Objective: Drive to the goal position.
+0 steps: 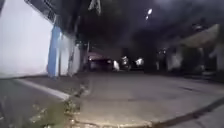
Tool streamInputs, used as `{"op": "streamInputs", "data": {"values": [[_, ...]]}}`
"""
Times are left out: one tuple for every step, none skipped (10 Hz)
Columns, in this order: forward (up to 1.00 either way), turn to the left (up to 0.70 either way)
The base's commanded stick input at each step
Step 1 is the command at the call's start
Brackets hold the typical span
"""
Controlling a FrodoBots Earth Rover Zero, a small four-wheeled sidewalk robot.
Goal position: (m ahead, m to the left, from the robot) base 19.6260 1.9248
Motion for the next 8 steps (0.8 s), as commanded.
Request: {"op": "streamInputs", "data": {"values": [[0.70, 0.00], [0.70, 0.00], [0.70, 0.00], [0.70, 0.00], [0.70, 0.00], [0.70, 0.00], [0.70, 0.00], [0.70, 0.00]]}}
